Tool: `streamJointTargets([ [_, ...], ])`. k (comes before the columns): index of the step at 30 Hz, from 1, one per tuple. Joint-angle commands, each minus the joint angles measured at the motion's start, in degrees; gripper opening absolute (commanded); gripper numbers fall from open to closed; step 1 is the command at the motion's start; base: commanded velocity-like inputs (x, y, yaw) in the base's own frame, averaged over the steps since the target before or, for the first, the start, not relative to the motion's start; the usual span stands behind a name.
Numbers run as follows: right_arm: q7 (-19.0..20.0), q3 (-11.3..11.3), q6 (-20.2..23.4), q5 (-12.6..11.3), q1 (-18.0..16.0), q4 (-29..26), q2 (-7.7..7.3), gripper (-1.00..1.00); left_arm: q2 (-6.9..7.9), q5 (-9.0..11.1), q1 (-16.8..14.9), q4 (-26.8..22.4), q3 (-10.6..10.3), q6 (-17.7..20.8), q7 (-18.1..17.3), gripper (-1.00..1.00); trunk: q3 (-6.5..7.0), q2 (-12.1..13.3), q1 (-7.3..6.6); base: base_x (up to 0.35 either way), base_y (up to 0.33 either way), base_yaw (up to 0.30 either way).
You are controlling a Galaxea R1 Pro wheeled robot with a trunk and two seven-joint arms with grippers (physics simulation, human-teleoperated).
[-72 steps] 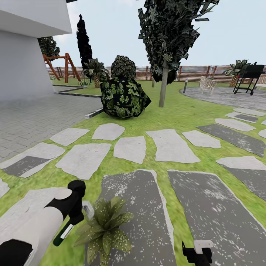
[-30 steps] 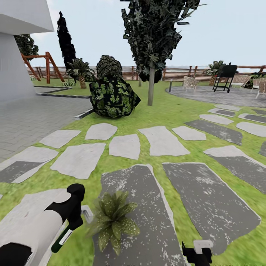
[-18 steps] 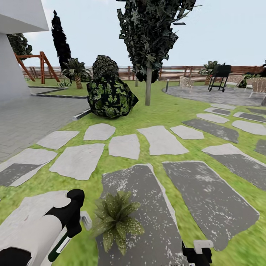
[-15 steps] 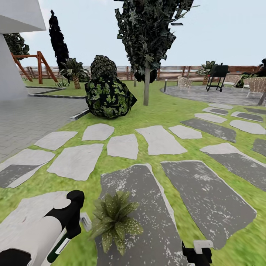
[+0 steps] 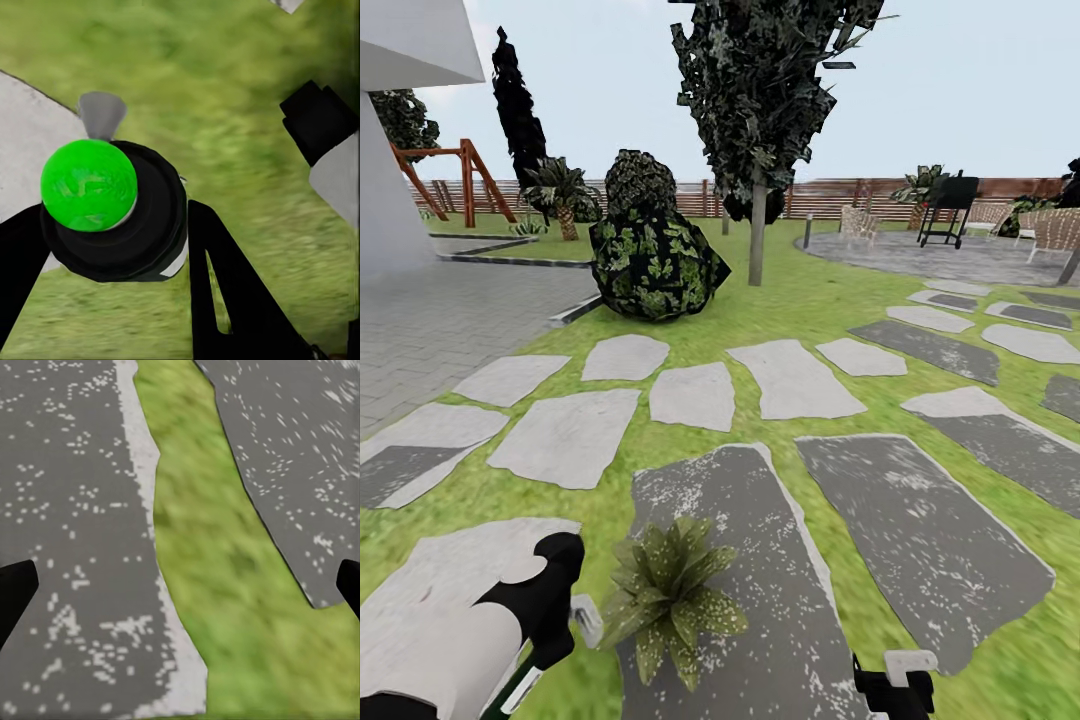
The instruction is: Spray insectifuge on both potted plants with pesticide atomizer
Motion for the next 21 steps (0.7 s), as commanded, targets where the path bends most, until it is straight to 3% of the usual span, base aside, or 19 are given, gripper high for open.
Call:
streamJointTargets([
  [1,-0.4,0.1,-0.1,0.4,0.0,0.1,0.00,1.00,0.03,1.5,0.0,-0.1,3.8,0.5,3.9,-1.00,-0.05,0.0,-0.01,0.000,0.000,0.000],
  [4,-0.4,0.1,-0.1,0.4,0.0,0.1,0.00,1.00,0.09,1.9,0.0,1.0,5.8,0.5,7.4,-1.00,-0.05,0.0,-0.01,0.000,0.159,0.000],
  [11,-0.4,0.1,-0.1,0.3,0.0,0.0,0.08,1.00,-0.59,2.2,0.1,3.0,6.2,0.2,7.8,-1.00,-0.05,0.0,-0.01,0.000,0.049,0.000],
  [15,-0.4,0.1,-0.1,0.3,0.0,0.0,0.09,1.00,-0.47,6.4,0.1,4.0,6.2,0.0,8.0,-1.00,-0.05,0.0,-0.01,0.000,0.000,-0.169],
  [21,-0.4,0.2,-0.1,0.3,0.0,0.0,0.10,1.00,0.16,7.0,0.1,5.0,6.1,-0.1,8.1,-1.00,-0.05,0.0,-0.01,0.000,0.000,-0.260],
])
